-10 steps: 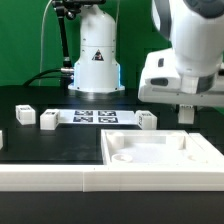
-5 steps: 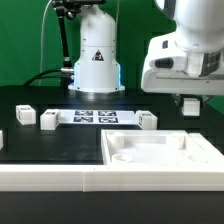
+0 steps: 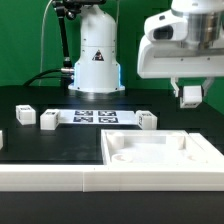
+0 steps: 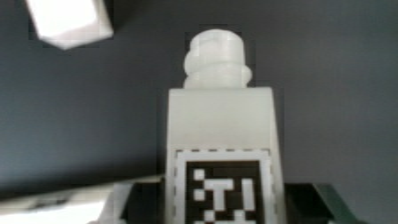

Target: Assemble one leg

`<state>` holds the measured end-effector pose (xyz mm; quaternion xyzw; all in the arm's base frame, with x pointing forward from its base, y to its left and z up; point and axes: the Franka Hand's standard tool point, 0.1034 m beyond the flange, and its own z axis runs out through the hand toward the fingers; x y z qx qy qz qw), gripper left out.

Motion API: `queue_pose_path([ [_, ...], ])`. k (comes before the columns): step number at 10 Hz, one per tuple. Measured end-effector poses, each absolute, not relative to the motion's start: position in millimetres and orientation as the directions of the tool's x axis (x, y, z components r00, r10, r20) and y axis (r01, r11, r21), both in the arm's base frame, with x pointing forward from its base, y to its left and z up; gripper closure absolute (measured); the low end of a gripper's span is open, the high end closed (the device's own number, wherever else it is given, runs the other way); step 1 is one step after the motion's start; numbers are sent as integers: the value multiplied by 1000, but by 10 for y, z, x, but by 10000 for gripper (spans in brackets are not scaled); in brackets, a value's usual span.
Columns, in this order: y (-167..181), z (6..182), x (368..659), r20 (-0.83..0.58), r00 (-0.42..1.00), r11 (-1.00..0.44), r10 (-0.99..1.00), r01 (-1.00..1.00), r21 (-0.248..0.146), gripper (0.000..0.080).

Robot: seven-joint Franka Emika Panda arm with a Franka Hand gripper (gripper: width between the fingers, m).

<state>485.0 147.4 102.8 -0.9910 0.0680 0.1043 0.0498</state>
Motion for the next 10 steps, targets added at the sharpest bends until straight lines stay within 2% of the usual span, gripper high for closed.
queue_pose_path([
  [1,1462,1070,4881,-195,973,-986,-124,-142,-84,509],
  [4,1538,1028,4965,17,992,-986,-124,-121,-118,509],
  [5,1534,962,4939,107,992,-992,-71,-59,-112,509],
  [6,1477,961,4953,138,989,-993,-52,-36,-110,509],
  [10,1419,1156,5236,429,903,-991,0,59,-124,509],
])
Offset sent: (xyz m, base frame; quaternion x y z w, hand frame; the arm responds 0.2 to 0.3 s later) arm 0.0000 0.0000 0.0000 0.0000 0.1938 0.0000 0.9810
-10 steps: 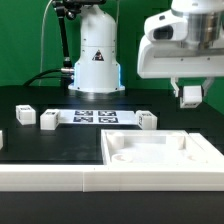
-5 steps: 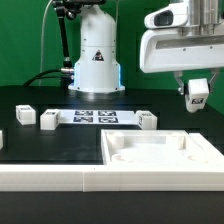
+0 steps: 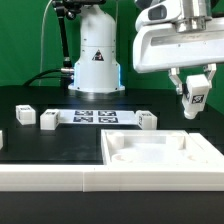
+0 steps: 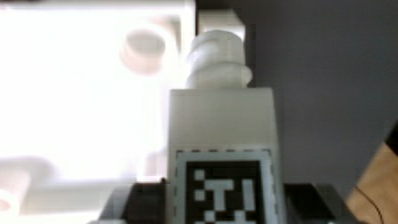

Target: Assemble one leg

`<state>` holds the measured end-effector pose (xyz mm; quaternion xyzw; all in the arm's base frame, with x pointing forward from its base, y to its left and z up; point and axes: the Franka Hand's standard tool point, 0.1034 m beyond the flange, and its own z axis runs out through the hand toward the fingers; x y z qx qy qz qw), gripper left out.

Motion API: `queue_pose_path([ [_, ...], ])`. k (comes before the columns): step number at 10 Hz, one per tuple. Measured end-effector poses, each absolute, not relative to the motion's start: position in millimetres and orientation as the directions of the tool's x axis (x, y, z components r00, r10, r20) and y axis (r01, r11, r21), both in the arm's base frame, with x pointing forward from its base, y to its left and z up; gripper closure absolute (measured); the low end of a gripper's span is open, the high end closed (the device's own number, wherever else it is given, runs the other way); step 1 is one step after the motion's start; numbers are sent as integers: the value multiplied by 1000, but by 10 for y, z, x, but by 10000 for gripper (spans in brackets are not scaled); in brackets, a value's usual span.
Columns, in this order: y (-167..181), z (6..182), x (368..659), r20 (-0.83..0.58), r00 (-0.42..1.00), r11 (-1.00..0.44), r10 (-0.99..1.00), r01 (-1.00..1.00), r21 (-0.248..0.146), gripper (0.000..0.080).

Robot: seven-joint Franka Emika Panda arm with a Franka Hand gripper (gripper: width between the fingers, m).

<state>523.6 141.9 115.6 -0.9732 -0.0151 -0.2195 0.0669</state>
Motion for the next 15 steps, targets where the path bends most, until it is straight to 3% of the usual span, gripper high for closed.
queue_pose_path([
  [3,1441,1041,5181,513,858,-989,-23,54,-134,509],
  [6,1344,963,5333,502,858,-986,108,157,-56,509],
  [7,1287,1010,5441,511,849,-984,134,176,-36,509],
  [13,1235,1012,5574,573,805,-981,154,194,-9,509],
  [14,1184,818,5529,542,824,-980,163,197,-4,509],
  [15,1145,768,5597,497,851,-980,168,199,-8,509],
])
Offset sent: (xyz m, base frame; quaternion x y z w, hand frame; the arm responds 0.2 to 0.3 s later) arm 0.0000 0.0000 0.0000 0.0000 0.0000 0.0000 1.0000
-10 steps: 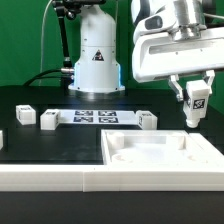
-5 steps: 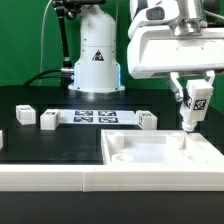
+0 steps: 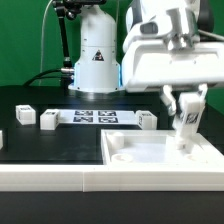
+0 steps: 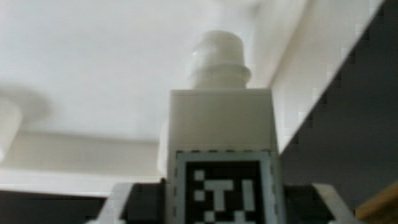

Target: Assemble one leg

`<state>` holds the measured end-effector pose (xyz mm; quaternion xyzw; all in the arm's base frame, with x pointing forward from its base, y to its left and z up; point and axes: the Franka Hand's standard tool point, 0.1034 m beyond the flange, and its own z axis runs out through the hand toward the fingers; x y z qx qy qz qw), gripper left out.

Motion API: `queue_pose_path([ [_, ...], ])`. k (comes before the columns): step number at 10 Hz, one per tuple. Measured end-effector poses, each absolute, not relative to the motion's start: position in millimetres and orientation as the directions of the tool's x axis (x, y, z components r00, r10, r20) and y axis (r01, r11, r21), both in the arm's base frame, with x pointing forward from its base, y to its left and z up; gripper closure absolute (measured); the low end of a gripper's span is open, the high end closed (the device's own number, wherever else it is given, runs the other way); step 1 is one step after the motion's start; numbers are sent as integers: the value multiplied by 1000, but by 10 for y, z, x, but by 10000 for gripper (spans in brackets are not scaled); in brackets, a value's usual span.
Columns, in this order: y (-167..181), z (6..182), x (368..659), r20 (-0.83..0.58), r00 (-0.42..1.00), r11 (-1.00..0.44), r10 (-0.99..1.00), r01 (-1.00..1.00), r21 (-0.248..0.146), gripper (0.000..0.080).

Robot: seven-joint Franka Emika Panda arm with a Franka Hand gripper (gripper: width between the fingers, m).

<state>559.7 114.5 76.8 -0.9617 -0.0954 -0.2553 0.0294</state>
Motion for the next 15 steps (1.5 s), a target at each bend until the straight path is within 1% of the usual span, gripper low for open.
queue_pose_path([
  [1,1112,850,5747,520,838,-981,165,195,-4,509],
  [3,1115,876,5883,527,835,-982,157,190,-7,509],
  [8,1067,1030,6174,546,826,-985,139,174,-11,509],
  [11,1052,964,6322,554,823,-987,127,162,-15,509],
  [13,1073,873,6363,562,819,-988,117,154,-18,509],
  [15,1091,861,6372,592,798,-989,111,149,-15,509],
])
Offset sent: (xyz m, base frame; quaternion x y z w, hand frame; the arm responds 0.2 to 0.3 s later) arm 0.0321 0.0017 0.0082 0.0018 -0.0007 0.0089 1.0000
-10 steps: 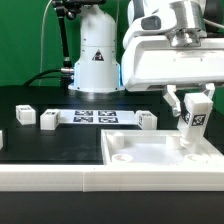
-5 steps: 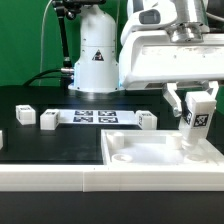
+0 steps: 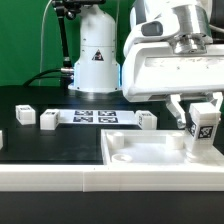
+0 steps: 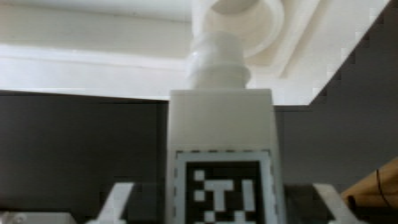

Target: Assemble one leg

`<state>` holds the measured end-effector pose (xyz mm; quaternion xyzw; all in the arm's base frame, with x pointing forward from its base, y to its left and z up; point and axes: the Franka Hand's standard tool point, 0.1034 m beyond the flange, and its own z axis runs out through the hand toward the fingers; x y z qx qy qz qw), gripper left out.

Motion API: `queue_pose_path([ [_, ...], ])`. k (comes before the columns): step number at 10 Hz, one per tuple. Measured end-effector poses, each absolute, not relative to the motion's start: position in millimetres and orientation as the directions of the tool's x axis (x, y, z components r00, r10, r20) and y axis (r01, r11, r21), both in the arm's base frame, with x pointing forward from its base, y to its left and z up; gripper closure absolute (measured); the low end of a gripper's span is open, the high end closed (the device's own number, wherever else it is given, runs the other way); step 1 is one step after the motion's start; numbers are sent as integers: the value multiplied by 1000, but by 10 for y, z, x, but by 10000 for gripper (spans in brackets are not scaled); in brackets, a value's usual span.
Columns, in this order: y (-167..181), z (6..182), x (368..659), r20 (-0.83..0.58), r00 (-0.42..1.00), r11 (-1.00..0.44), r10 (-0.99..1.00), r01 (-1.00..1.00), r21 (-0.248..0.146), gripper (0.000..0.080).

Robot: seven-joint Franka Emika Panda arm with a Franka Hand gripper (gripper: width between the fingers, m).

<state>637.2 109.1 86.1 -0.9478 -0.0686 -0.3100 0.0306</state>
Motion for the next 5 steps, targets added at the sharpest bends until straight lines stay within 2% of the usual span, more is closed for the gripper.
queue_pose_path([
  [5,1216,866,6274,588,800,-987,115,157,-19,509],
])
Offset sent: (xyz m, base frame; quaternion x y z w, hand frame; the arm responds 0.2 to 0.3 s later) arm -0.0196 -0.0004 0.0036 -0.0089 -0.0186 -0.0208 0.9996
